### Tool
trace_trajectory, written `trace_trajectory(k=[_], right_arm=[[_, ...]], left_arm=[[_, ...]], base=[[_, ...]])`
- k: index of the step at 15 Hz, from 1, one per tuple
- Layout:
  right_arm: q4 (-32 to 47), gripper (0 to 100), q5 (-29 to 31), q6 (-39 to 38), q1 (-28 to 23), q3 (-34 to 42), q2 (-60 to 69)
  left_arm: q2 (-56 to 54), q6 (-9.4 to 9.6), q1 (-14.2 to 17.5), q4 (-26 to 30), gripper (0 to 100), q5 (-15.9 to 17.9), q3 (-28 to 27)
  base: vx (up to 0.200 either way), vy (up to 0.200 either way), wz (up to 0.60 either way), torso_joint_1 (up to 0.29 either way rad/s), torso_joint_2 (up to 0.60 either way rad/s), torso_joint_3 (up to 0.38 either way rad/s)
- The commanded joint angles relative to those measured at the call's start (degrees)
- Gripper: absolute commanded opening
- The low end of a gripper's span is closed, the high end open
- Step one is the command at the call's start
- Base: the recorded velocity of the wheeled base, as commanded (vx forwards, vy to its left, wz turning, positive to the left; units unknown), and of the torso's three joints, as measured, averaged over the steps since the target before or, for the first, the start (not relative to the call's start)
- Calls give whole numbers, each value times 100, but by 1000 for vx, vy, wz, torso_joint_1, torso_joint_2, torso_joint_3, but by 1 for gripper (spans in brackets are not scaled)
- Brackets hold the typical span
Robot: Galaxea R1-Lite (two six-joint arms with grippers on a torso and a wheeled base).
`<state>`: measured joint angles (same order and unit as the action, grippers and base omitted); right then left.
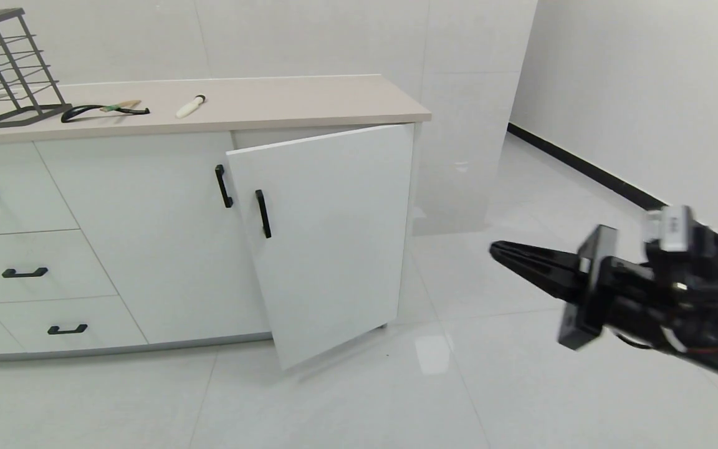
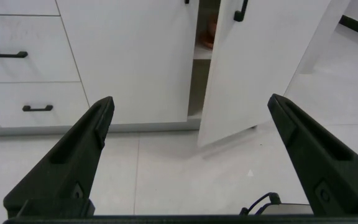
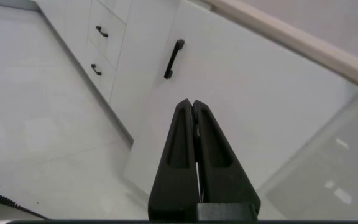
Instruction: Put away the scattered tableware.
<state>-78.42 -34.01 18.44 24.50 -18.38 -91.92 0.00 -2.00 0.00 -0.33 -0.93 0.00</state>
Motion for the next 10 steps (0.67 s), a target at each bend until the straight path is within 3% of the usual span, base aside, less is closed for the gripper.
trace_trajectory(k=[1, 2, 6, 10], right_arm=[[73, 0, -27, -25, -1009, 1531, 2380], [81, 0, -18, -60, -1413, 1715, 2749], [398, 0, -18, -324, -2231, 1830, 4534], [442, 0, -18, -350, -2626, 1830, 5913]], left_arm=[[0, -2, 0, -2, 100, -4, 0], [0, -2, 0, -2, 100, 5, 0], [0, -2, 0, -2, 100, 5, 0], [0, -20, 0, -2, 100, -4, 0]], base=[[0, 0, 0, 0, 0, 0], [0, 0, 0, 0, 0, 0], [0, 0, 0, 0, 0, 0], [0, 0, 0, 0, 0, 0]])
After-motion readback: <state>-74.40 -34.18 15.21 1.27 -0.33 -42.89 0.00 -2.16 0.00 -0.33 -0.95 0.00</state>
